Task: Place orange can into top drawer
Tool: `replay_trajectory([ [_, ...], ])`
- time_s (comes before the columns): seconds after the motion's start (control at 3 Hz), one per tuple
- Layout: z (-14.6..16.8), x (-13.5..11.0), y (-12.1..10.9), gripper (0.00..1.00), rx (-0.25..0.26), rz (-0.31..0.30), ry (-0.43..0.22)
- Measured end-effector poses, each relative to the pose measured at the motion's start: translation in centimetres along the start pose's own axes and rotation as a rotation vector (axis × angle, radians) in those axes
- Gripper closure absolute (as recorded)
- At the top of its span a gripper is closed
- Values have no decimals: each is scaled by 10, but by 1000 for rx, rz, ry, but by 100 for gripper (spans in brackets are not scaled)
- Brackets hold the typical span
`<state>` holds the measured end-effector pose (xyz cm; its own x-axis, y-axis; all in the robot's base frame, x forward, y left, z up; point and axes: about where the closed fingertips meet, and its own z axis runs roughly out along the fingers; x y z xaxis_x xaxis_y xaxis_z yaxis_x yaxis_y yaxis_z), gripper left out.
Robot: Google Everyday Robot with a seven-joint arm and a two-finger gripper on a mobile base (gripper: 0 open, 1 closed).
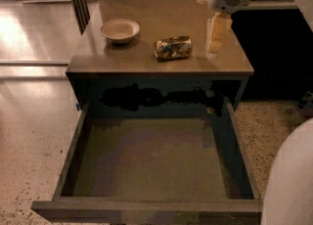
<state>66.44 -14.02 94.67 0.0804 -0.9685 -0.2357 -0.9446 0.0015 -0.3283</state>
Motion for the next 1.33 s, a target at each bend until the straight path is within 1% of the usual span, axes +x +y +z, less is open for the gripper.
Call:
replay_trajectory([
  [0.33,0,0,0,0,0,0,0],
  [0.67,11,-8,-9,0,-3,-46,19],
  [1.0,37,-22,-34,0,9,-120,39],
  [1.33,65,-32,-46,0,-6,-159,33],
])
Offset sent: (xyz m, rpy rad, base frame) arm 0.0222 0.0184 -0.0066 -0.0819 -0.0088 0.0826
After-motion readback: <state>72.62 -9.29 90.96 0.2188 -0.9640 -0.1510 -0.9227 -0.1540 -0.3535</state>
